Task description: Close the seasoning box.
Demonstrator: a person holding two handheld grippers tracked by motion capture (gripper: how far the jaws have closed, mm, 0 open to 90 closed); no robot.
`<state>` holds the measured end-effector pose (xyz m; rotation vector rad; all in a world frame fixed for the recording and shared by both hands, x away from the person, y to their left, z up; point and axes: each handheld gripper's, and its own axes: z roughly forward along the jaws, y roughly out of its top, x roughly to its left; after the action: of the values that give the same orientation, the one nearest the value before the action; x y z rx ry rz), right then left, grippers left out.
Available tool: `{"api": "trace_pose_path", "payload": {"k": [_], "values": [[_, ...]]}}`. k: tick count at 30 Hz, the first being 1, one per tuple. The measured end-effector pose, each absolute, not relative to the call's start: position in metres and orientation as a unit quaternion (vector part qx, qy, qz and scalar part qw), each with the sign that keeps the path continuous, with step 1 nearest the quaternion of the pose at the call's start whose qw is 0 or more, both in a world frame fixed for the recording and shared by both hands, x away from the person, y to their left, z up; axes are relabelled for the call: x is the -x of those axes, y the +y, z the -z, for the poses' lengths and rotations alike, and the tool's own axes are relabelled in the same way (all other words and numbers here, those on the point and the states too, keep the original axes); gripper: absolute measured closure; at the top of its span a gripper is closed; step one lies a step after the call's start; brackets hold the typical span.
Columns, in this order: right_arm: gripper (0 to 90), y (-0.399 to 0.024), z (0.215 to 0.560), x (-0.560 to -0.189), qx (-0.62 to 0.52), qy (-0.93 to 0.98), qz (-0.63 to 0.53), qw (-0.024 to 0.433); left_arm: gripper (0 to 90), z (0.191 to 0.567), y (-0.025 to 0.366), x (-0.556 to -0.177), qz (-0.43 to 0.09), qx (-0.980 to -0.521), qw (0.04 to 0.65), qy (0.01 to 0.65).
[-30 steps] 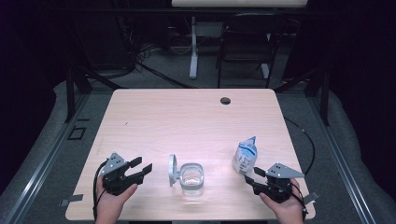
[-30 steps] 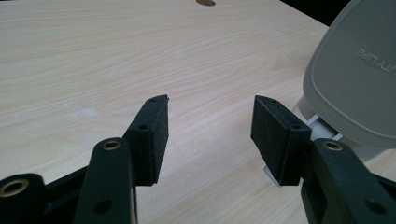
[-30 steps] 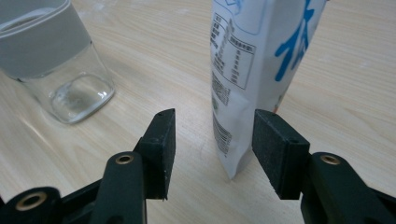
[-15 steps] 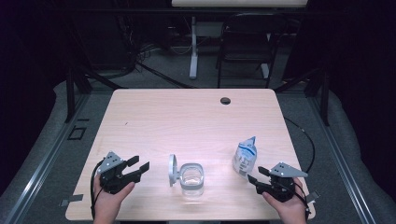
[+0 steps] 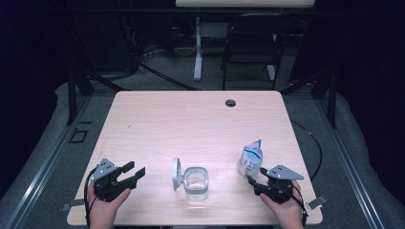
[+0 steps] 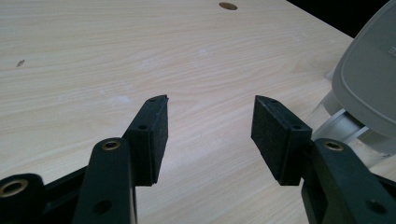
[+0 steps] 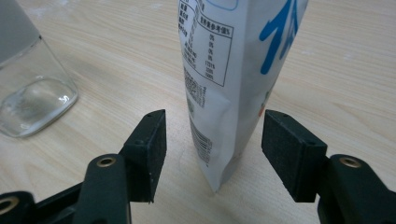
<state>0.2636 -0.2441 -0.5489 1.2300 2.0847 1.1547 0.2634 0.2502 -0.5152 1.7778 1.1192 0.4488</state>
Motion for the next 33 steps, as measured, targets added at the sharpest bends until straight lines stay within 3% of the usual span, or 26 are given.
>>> {"api": "trace_pose_path", "payload": {"k": [33], "values": [[37.6, -0.231, 0.571, -0.289, -0.467, 0.742, -0.414, 0.245, 46.7, 0.521, 0.265, -0.255, -0.190, -0.716, 0.473, 0.478]]}}
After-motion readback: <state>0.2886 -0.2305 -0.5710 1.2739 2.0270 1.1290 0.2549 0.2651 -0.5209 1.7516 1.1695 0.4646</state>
